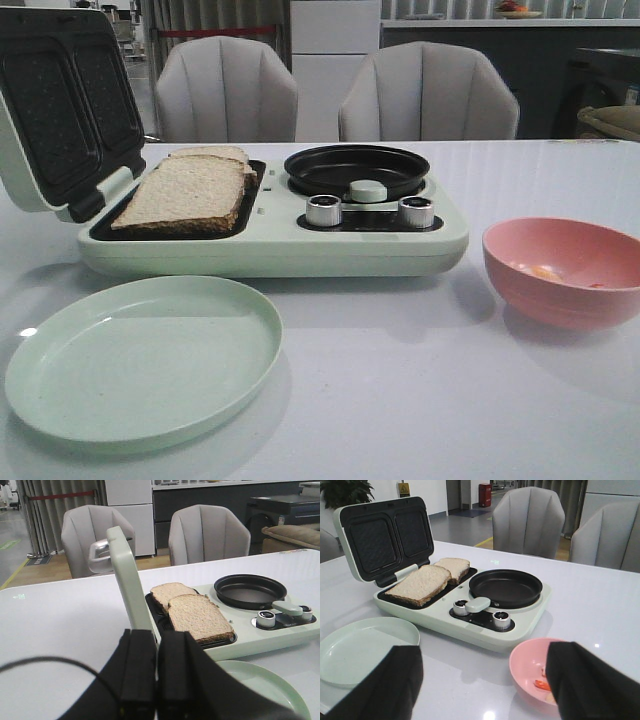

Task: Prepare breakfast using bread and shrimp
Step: 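Open the right gripper and withdraw it from the sandwich maker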

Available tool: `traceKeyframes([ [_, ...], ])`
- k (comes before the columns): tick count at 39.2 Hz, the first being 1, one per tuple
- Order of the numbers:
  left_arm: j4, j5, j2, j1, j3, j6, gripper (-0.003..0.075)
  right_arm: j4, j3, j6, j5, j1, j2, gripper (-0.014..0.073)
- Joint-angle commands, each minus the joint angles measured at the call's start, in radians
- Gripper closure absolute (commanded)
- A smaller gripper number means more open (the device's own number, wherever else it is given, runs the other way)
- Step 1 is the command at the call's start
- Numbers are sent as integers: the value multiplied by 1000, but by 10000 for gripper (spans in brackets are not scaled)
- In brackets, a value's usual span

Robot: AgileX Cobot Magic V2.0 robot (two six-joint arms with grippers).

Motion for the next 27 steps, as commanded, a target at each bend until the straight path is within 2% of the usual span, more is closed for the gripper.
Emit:
traceKeyframes([
  [1, 1, -77, 23, 1, -47, -12, 589, 4, -17, -2, -74, -6, 10, -11],
  [11, 1, -70, 268, 1, -194, -12, 568, 4, -15, -2, -69, -6, 10, -11],
  [15, 1, -80, 404, 1, -269, -12, 517, 4, -15, -2, -69, -6, 10, -11],
  [22, 1, -140, 617, 1, -377, -12, 370, 4, -15, -2, -69, -6, 10, -11],
  [24, -1, -165, 666, 1, -407, -12, 343, 4, -14, -2, -69, -6, 10, -11],
  [27, -7, -205, 733, 1, -445, -12, 346, 4, -14, -2, -69, -6, 10, -11],
])
